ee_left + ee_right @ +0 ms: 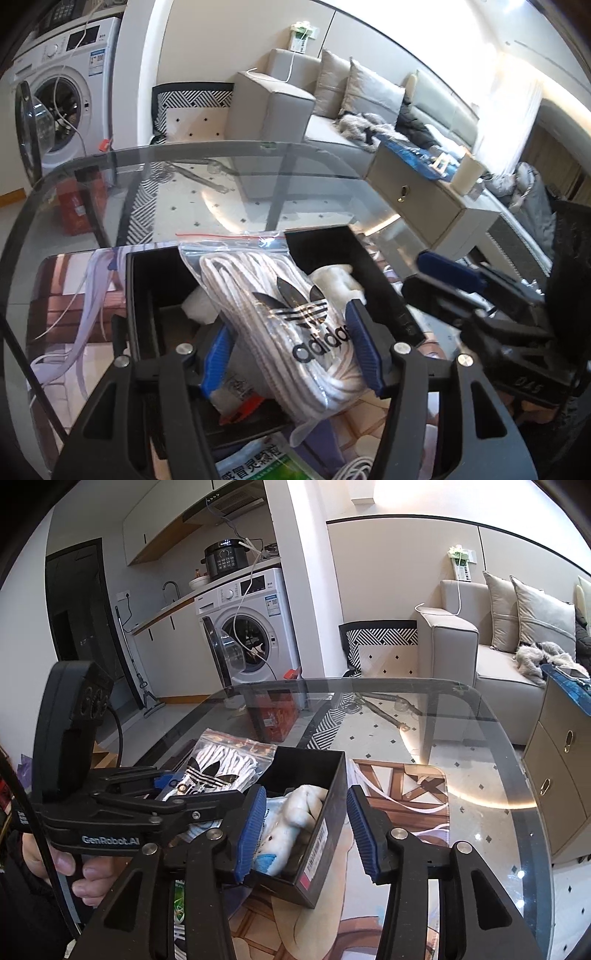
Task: Organize soft objects
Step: 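Open left tool to drop the rope bag in the box while right tool drops the plush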
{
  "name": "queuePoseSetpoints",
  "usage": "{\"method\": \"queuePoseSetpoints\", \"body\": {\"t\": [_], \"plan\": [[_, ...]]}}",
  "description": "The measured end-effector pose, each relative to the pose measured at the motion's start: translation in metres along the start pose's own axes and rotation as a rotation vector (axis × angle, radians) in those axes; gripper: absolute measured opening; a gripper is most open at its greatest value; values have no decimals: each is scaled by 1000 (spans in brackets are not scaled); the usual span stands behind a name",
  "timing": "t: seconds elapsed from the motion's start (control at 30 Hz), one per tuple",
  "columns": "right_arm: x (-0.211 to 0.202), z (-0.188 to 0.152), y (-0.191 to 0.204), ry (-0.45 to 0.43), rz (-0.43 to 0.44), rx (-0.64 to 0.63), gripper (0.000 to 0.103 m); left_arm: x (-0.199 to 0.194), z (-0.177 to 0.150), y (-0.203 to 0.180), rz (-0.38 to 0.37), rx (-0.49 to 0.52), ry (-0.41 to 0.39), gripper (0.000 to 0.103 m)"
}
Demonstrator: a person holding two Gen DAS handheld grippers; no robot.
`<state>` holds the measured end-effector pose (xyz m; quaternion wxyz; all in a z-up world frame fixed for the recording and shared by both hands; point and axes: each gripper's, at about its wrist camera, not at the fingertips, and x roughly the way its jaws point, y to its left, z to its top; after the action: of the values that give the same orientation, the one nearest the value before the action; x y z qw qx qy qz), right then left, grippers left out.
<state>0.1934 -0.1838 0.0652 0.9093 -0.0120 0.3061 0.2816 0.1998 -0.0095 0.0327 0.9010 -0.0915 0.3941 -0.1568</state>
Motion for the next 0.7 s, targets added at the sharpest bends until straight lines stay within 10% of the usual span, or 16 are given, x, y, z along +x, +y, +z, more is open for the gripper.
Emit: {"method": "queuePoseSetpoints", "body": {"t": [0.37,0.5,0.7], "plan": [[-13,-8,0,1,-5,12,53,-31,-14,1,63,45,-63,86],[-21,-13,7,-2,6,13,86,-47,-21,5,110,50,-102,97],[-34,-27,23,-7,12,-8,101,-65,-33,9,163,60,-141,103]]}}
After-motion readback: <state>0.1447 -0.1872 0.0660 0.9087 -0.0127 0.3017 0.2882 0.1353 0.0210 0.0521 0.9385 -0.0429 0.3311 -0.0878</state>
